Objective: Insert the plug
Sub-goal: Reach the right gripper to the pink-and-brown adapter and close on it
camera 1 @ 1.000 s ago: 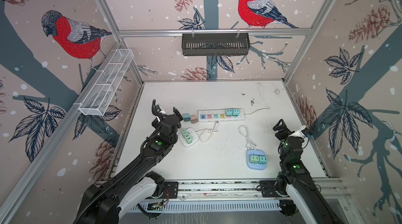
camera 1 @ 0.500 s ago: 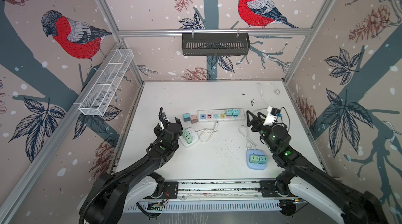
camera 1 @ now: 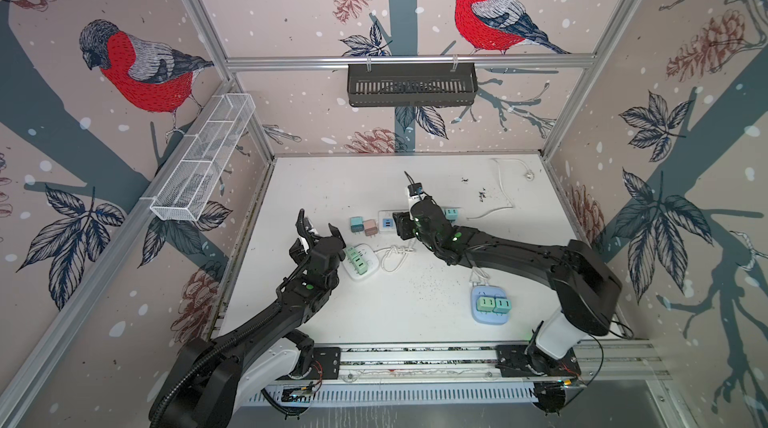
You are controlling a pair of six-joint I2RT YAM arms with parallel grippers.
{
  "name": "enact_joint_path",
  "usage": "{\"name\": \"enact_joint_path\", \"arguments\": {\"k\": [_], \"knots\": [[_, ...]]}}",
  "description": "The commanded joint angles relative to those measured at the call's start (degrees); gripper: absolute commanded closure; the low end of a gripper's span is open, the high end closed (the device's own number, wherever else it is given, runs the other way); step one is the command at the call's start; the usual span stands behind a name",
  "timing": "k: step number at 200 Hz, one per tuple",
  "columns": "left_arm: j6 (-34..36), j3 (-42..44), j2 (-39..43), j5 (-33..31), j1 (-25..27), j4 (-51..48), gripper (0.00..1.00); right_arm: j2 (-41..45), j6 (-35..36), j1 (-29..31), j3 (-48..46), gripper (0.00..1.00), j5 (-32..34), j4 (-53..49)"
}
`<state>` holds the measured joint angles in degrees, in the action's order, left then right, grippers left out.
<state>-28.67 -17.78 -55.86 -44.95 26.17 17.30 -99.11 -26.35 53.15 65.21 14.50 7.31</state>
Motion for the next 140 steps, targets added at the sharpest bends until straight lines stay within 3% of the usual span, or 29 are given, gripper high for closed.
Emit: {"name": "enact_joint_path", "arguments": {"k": [1,60,140], "knots": [[-2.87,0.42,1.39,0.56,-1.86,1.91,0.03,-6.01,0.2,0.63,6.42,0.49,-2.98,-6.46],[-4.79,5.15,9.41,0.48,-3.49,2.69,0.03,-26.17,-0.47,2.14,29.57,0.59,-4.14,-20.18],[-4.91,6.03,11.26,0.57,-3.85,2.68,0.03,-34.86,-1.26,2.83,38.54,0.59,-3.61,-25.39]]}}
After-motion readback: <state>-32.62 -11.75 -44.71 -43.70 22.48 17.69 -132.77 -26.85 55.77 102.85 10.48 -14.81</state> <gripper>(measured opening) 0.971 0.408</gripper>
